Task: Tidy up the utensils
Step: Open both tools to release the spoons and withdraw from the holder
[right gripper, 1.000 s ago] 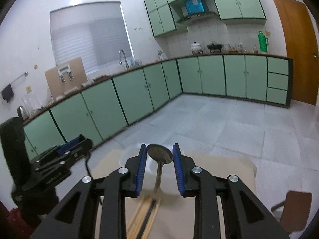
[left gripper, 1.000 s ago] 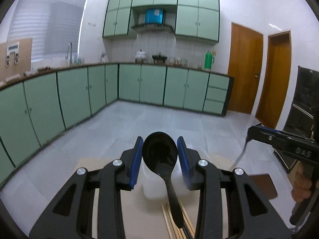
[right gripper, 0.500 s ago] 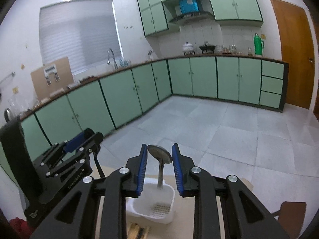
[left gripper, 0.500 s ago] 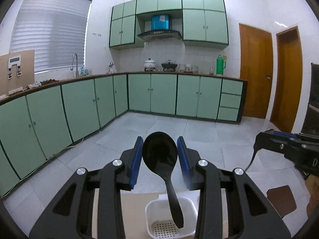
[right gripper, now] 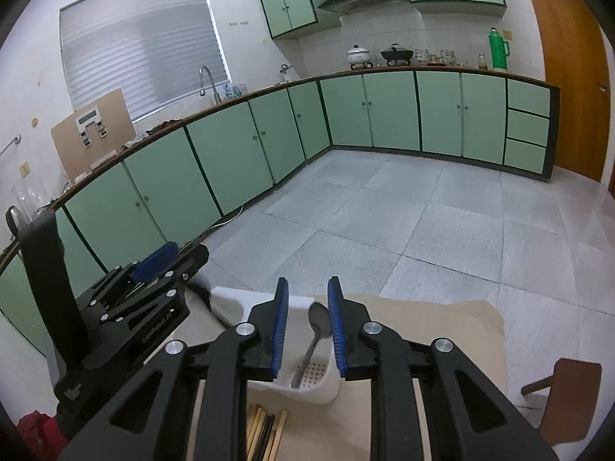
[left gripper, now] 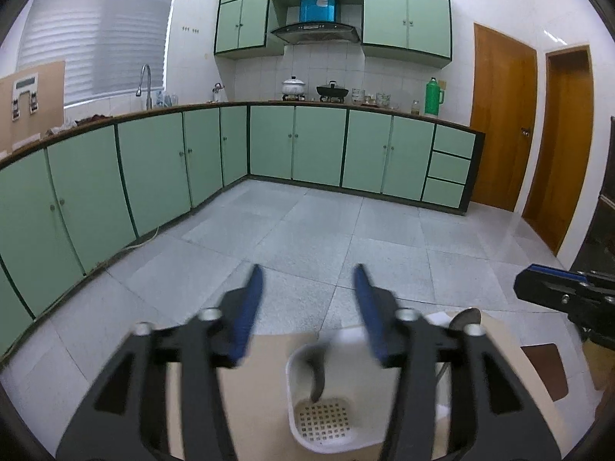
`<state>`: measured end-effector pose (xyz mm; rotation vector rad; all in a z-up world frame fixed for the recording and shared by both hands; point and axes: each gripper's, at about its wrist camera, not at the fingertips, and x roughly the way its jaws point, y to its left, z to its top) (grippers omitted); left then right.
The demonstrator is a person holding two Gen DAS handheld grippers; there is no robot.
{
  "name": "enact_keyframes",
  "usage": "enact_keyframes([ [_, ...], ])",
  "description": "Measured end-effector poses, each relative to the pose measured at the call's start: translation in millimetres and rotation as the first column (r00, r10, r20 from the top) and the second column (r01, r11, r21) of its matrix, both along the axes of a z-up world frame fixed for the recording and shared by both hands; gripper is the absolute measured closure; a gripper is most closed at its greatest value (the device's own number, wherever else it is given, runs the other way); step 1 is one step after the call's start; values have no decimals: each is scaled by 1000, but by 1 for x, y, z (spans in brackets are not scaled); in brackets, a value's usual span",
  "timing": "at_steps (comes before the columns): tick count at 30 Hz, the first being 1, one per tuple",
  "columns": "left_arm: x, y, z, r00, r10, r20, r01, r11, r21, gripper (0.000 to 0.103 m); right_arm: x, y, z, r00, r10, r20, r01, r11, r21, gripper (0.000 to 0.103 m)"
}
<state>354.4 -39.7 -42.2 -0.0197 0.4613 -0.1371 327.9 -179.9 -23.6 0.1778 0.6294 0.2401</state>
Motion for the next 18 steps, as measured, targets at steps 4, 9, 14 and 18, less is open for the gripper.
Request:
enact_keyframes([
  [4, -14, 7, 2, 1000, -14, 9, 14, 1000, -7, 43, -11, -9, -5, 1000, -18, -6, 18, 1000, 15, 70],
  [9, -48, 18, 2, 1000, -18, 6, 17, 1000, 5, 39, -49, -18, -20, 1000, -29, -10, 29, 999, 16, 54],
  [14, -104, 26, -21, 996, -44, -74, 47, 998, 44, 29, -98, -18, -60, 996, -29, -86, 31, 999, 27, 44],
  [18, -155, 33, -56, 978, -58, -198, 70, 996, 51, 25, -141, -11, -93, 987, -34, -159, 39, 999, 27, 34],
])
